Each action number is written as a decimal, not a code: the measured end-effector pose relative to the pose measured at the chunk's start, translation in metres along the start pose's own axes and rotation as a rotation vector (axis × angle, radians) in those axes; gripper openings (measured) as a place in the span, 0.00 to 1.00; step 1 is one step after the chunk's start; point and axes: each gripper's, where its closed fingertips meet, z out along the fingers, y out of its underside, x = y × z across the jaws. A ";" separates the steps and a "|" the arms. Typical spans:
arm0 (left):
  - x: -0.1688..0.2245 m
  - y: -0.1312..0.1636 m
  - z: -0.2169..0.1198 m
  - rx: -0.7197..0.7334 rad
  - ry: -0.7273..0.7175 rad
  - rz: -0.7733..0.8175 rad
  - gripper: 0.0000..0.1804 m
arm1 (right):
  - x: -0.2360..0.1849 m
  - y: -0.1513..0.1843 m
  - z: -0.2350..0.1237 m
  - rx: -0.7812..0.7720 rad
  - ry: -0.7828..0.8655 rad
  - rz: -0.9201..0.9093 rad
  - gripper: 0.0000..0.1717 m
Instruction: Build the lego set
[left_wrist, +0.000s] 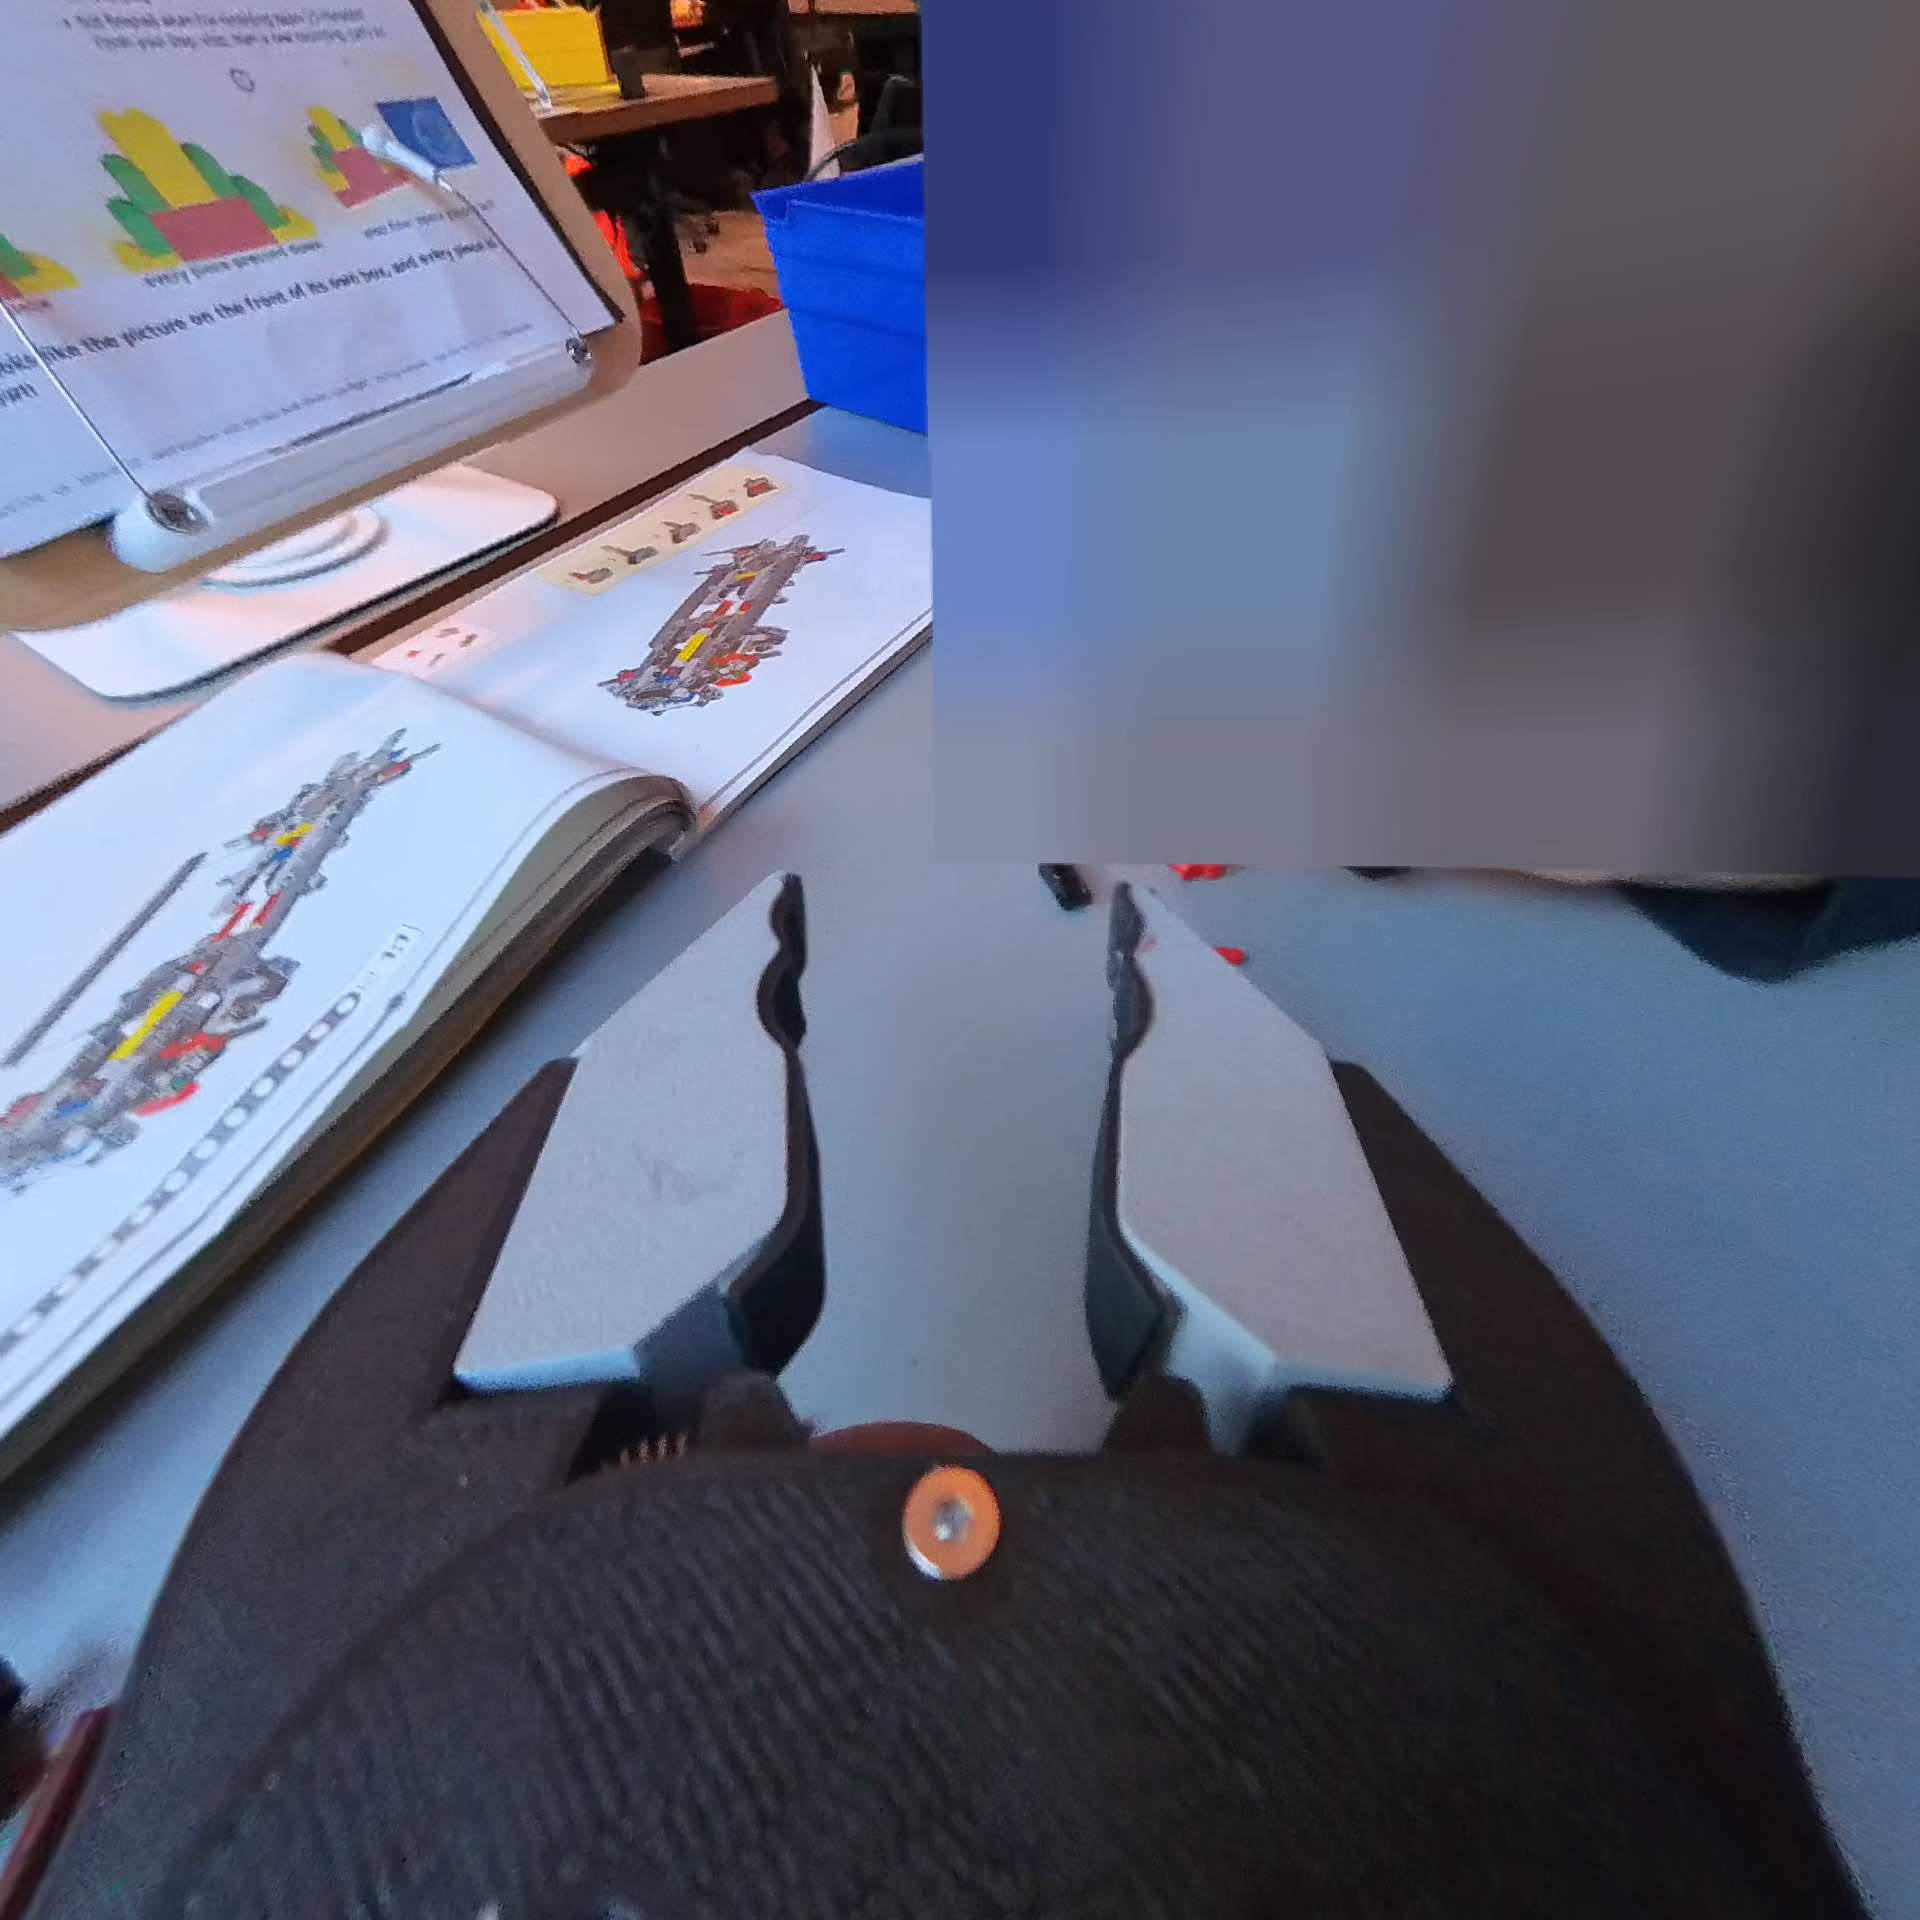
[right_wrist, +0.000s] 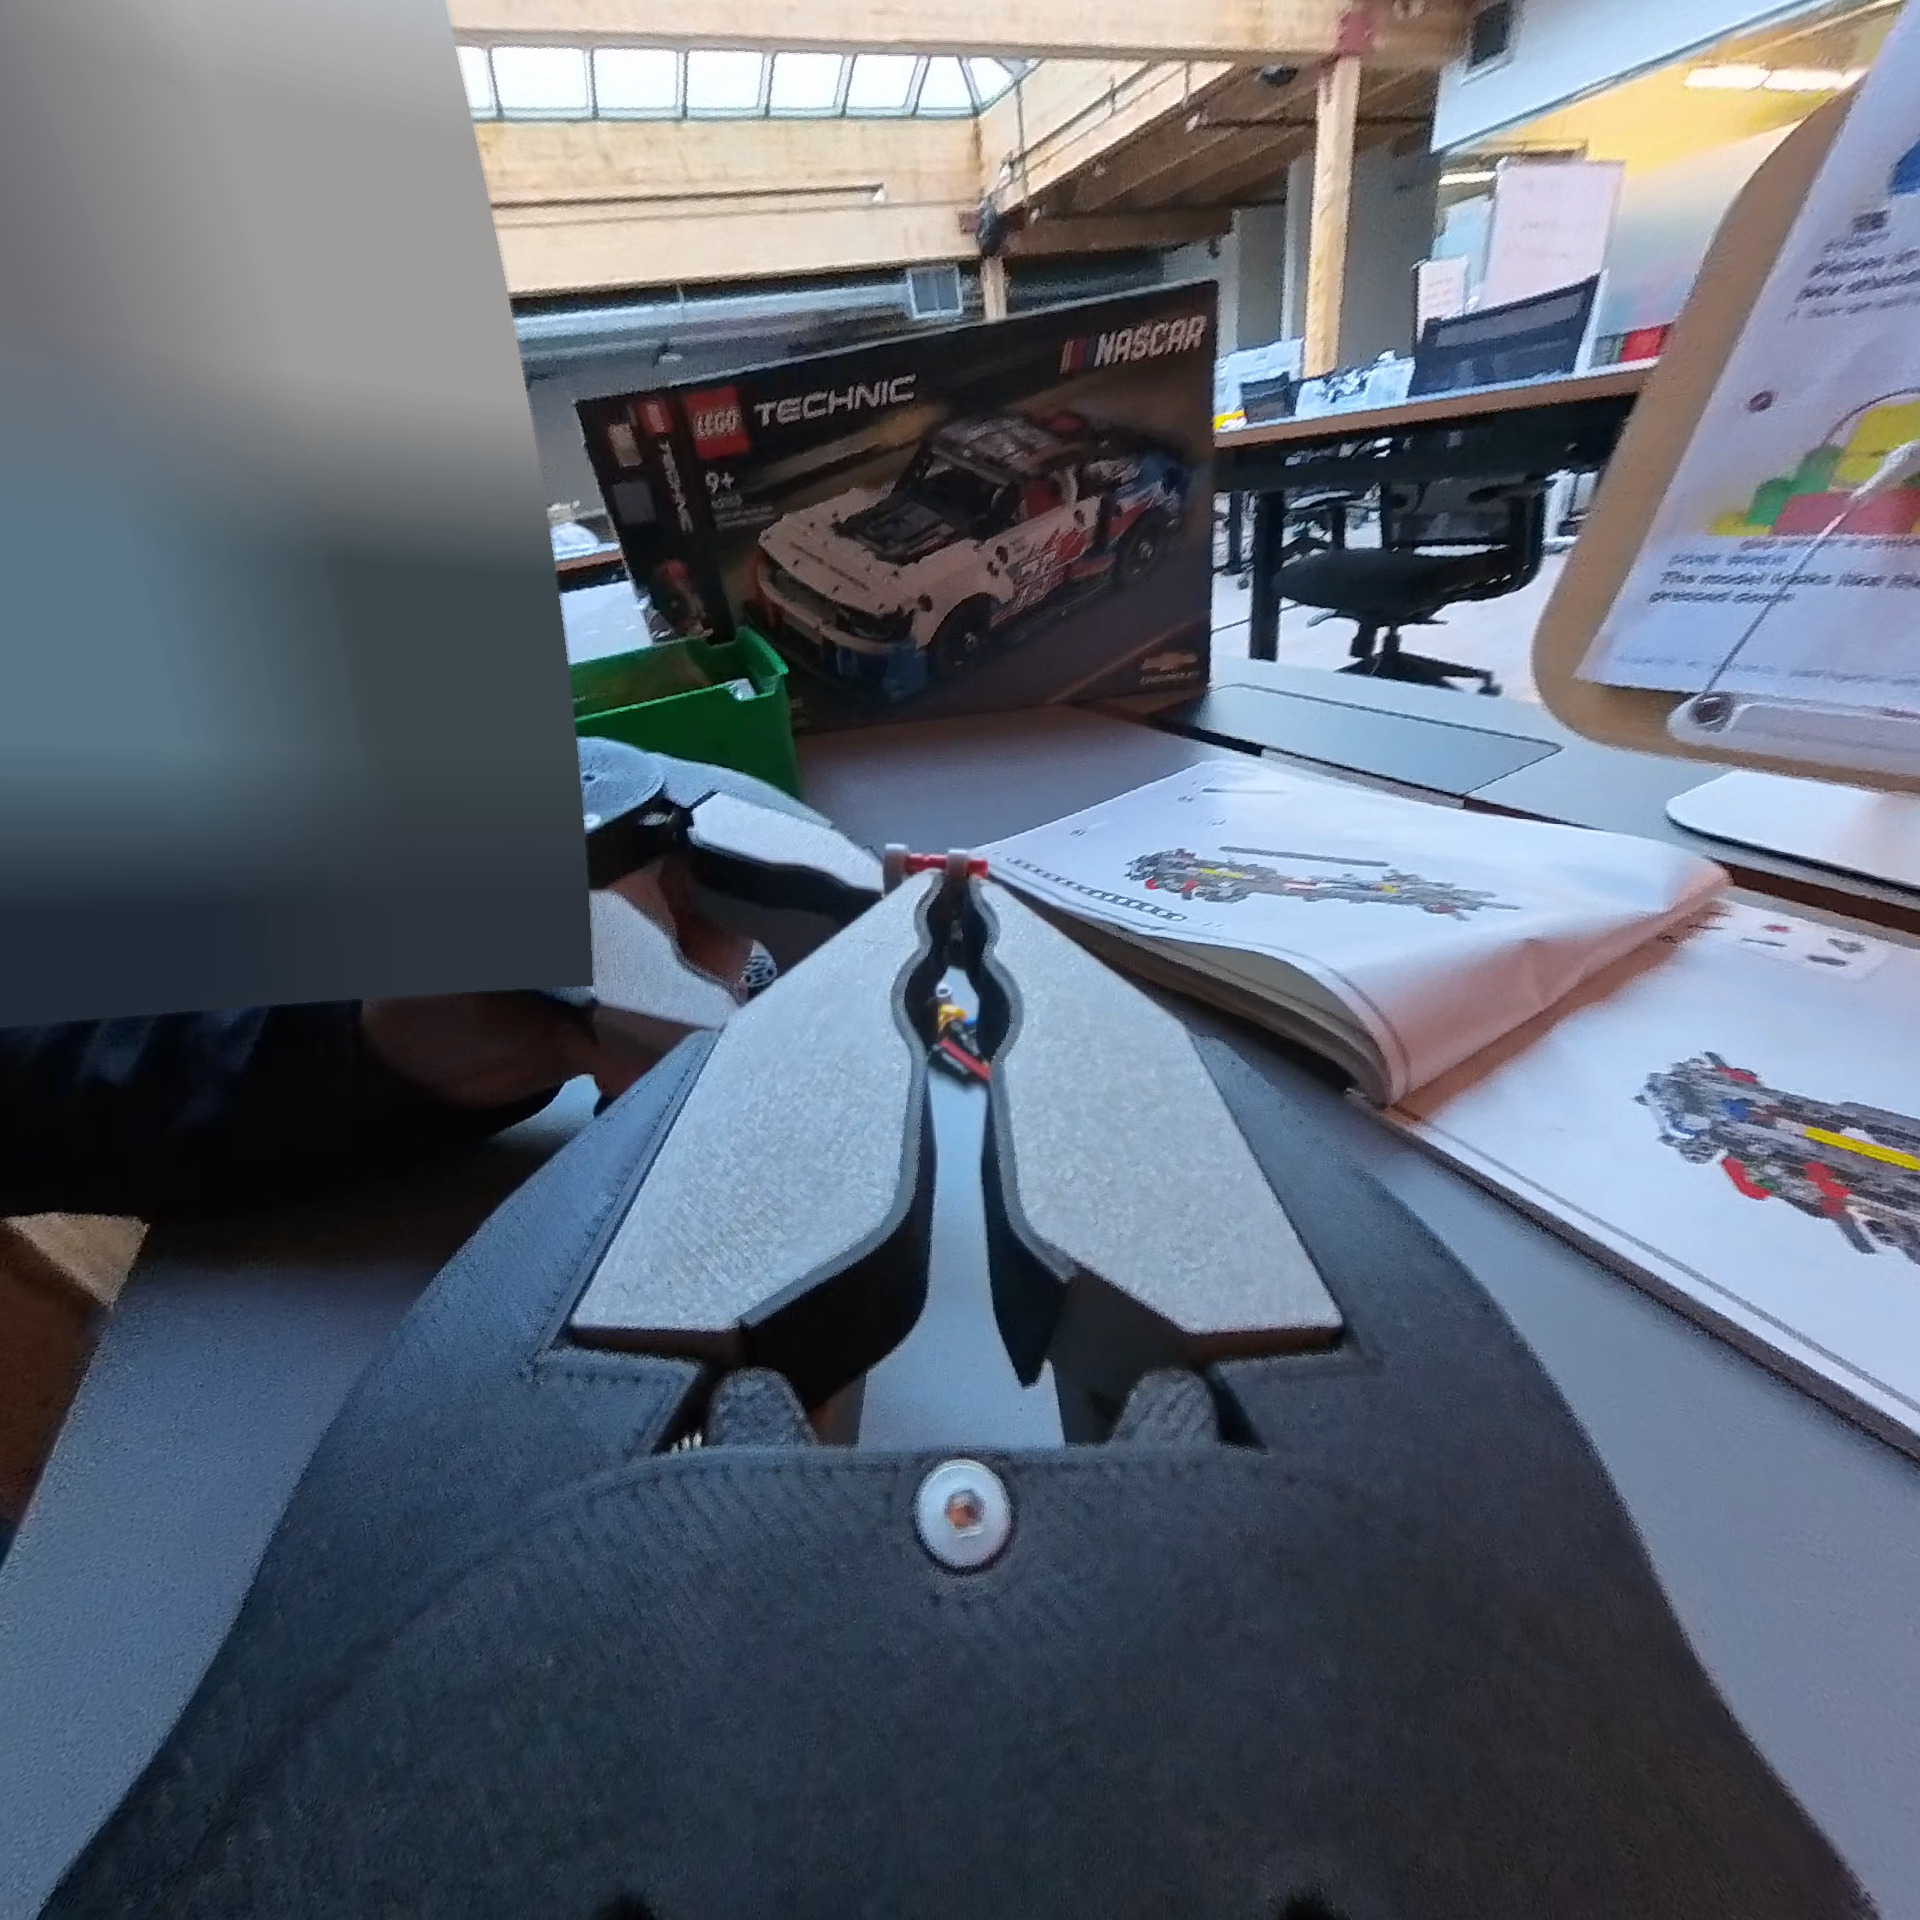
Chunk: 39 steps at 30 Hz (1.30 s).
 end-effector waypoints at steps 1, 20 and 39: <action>0.001 0.001 0.001 0.000 -0.008 0.037 0.27 | 0.002 -0.002 -0.002 0.010 0.012 -0.004 0.00; 0.017 -0.051 0.003 0.211 -0.027 0.054 0.12 | -0.008 -0.008 -0.007 0.086 0.043 0.029 0.00; 0.028 -0.026 -0.008 0.083 0.211 0.069 0.08 | -0.025 0.012 -0.011 -0.139 -0.140 -0.492 0.00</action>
